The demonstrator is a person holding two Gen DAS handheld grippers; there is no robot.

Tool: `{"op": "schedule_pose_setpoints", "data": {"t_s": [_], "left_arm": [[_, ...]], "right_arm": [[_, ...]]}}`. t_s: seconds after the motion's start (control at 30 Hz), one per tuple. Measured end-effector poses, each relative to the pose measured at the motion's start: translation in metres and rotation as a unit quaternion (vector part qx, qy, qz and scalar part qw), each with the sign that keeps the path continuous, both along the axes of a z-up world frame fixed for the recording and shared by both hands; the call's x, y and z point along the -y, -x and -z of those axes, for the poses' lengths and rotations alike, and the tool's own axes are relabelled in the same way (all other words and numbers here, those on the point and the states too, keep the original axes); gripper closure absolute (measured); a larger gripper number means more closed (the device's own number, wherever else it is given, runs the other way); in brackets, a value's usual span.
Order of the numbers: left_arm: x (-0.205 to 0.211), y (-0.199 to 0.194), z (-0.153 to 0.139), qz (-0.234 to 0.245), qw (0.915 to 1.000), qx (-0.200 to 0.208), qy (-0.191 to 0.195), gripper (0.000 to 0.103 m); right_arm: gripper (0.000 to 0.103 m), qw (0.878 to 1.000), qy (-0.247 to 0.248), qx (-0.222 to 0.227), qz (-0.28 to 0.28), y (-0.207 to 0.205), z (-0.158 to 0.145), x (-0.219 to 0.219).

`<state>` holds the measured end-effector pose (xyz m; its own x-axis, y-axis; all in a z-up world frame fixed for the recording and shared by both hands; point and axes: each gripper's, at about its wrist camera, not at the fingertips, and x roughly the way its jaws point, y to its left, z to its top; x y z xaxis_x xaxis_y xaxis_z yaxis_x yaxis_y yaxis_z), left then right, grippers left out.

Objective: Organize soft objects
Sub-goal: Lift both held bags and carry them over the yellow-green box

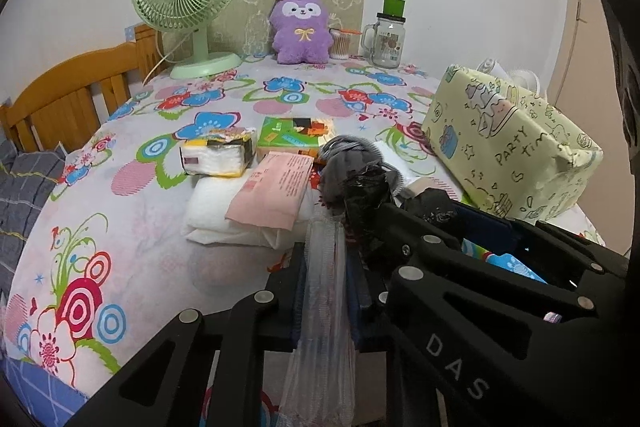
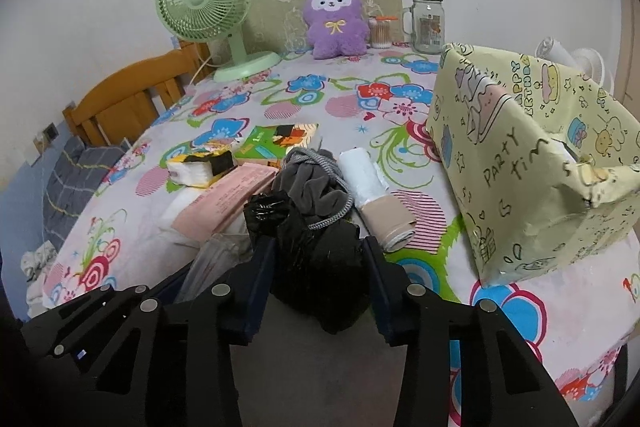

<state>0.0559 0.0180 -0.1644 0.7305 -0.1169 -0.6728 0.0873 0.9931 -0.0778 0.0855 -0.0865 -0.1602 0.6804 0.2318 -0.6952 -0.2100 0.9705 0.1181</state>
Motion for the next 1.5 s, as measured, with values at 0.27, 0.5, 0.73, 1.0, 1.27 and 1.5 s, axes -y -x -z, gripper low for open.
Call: {"op": "schedule_pose_setpoints", "data": {"t_s": [0.27,0.5,0.73,1.0,1.27,1.5], "left_arm": [[0.005,0.006,-0.019,-0.001,0.9998,0.018,0.000,0.087],[0.008,0.006,-0.043,-0.003,0.9992,0.039,0.002,0.087],[0.012,0.004,-0.067,-0.003,0.9984,0.057,0.000,0.087],[0.015,-0.004,-0.094,-0.002,0.9972,0.075,0.001,0.087],[0.024,-0.014,-0.113,0.001,0.9960,0.089,-0.002,0.087],[0.039,-0.025,-0.119,0.007,0.9958,0.092,0.002,0.087]], "right_arm": [[0.056,1.000,-0.014,0.017,0.003,0.008,-0.020,0.007],[0.056,0.999,-0.016,0.038,0.006,0.011,-0.046,0.011],[0.057,0.998,-0.019,0.056,0.009,0.009,-0.073,0.016],[0.057,0.997,-0.024,0.074,0.009,0.004,-0.101,0.022],[0.057,0.996,-0.025,0.089,0.014,-0.004,-0.122,0.031],[0.057,0.995,-0.017,0.092,0.023,-0.014,-0.131,0.048]]}}
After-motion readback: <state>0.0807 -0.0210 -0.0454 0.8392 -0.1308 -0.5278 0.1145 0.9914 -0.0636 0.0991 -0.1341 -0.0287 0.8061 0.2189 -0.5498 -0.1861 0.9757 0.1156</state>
